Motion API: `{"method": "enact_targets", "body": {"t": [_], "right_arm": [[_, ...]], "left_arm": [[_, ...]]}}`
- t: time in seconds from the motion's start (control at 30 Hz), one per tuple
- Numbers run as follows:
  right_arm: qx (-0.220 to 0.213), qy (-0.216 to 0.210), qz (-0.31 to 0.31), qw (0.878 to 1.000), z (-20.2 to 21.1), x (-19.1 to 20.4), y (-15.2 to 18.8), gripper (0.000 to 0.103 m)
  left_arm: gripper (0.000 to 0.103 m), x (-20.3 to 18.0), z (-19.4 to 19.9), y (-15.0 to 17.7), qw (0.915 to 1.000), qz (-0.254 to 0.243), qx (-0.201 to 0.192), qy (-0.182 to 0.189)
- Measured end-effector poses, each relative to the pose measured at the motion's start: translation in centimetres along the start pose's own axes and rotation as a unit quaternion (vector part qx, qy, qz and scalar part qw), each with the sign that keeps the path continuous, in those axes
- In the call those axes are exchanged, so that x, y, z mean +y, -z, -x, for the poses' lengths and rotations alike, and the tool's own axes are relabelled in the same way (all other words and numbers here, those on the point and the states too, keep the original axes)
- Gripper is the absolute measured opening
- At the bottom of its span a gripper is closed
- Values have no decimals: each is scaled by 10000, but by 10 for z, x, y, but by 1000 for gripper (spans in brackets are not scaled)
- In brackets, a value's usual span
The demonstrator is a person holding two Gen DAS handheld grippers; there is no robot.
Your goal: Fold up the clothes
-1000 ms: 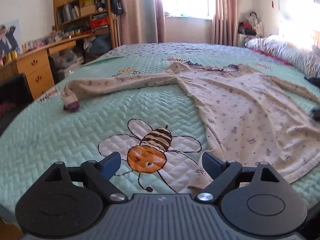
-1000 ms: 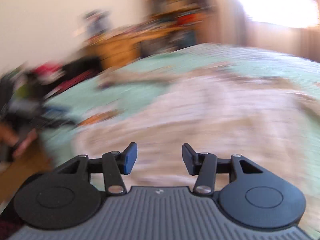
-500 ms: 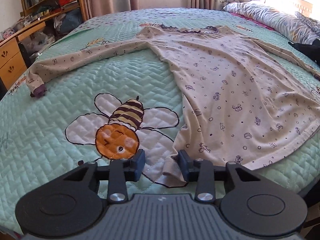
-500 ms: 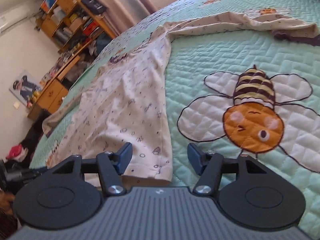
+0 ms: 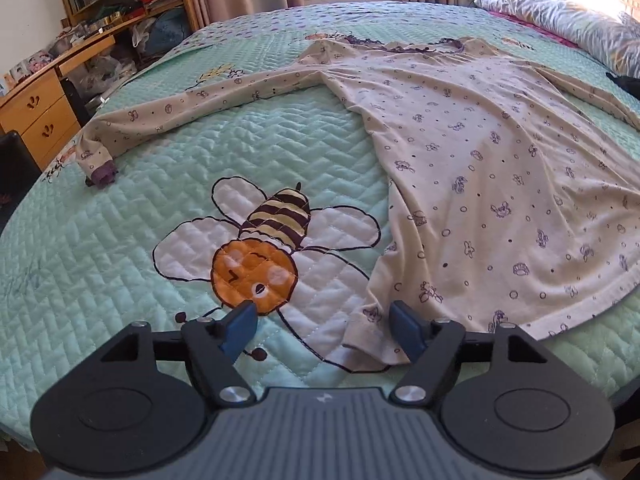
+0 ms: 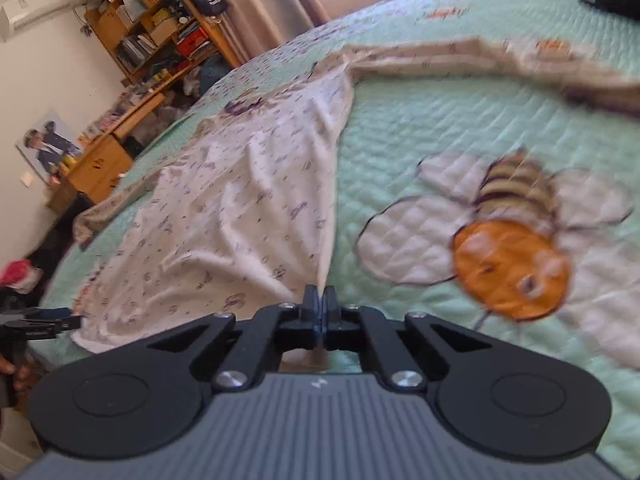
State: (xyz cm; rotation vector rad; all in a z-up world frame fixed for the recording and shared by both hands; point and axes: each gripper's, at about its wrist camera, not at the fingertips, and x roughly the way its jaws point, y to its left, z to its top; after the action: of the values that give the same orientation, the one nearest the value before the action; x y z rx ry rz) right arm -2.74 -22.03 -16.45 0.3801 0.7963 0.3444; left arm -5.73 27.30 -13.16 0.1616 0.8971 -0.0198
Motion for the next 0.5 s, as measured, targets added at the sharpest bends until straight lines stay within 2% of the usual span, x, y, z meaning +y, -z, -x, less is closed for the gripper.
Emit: {"method": "enact_targets", "body": {"t": [0.1, 0.27, 0.33, 0.4, 0.5], "right_arm": [[137, 326, 191, 9992, 3, -5, -1, 1], [34, 143, 96, 9998, 2, -9, 1, 2], [67, 117, 105, 9999, 1, -8, 0, 2], [116, 100, 115, 9998, -1, -8, 0, 2], [154, 56, 66, 9998, -2, -9, 2, 2]], "left_arm": [[74, -6, 3, 2, 9999, -117, 18, 12], [73, -5, 21, 4, 9996, -17, -217, 151], [75, 0, 30, 7, 9991, 19, -400, 120], [82, 6, 38, 10, 9979, 53, -630, 156], [85, 6, 46, 15, 9954, -261, -866, 302]]}}
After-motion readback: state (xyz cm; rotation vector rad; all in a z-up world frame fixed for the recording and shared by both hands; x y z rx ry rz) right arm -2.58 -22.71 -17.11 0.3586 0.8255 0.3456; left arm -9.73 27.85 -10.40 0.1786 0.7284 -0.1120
